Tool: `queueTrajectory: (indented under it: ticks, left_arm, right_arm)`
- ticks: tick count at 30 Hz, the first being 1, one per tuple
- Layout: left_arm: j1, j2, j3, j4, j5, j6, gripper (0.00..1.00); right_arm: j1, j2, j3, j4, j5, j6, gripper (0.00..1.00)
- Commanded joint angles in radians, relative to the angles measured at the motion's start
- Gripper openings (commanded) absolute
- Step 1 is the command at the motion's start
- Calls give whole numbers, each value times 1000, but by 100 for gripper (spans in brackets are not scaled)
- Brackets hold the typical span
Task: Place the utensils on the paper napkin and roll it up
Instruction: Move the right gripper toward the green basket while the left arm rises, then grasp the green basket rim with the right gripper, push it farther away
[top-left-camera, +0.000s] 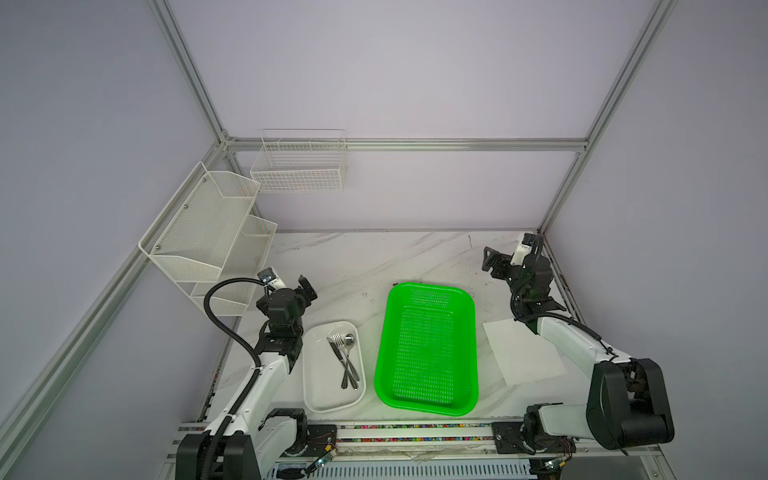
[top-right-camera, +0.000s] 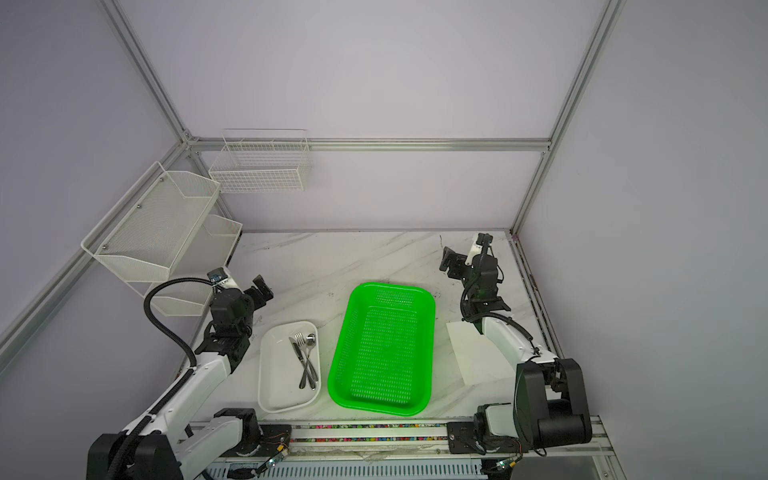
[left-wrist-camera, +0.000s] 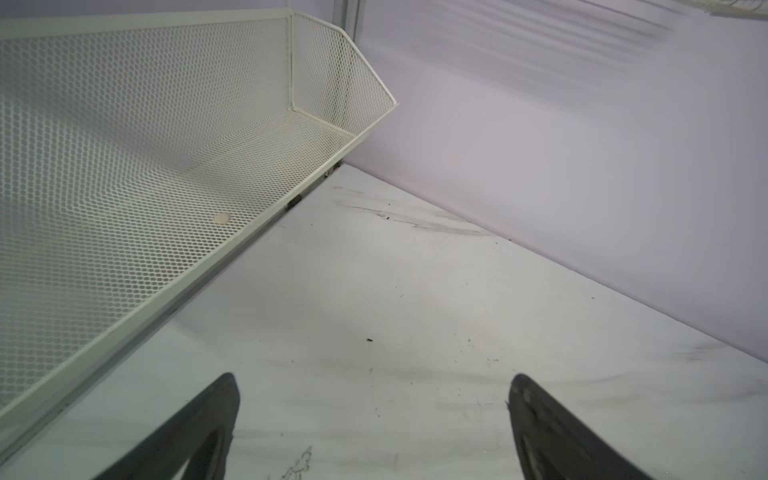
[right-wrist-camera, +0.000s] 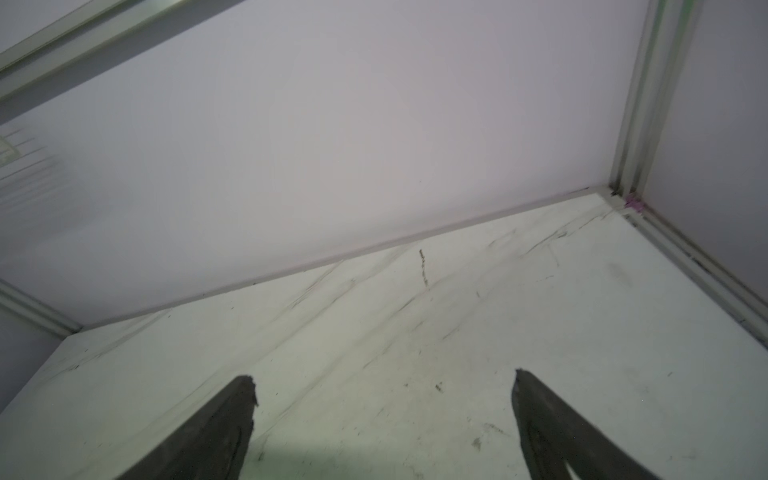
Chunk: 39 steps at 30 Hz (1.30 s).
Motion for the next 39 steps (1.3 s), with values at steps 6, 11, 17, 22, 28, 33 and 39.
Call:
queueTrajectory:
  ticks: [6,11,17,22,28,33,39]
  left_arm:
    - [0,-169,30,-202,548,-174,100]
    - [-1,-215,41,-286,594,-225,100]
    - [-5,-269,66,-397,599,-215,100]
    - [-6,-298,72,-450,601,-213,100]
    - [-7,-310,75,-519,610,-228,100]
    - [-8,-337,82,-574,592,-237,100]
    - [-10,-360,88,-616,586,-250,100]
  right_arm:
    - [40,-60,0,-458,-307,19,97]
    - [87,4,11,-513,-278,-2,97]
    - [208,147,68,-545,-177,-21,97]
    - [231,257,118,-488,-57,51,97]
    - [232,405,229,-412,91,168,97]
    - [230,553,379,-403,151,276,96]
    - [231,714,548,-353,192,424,90]
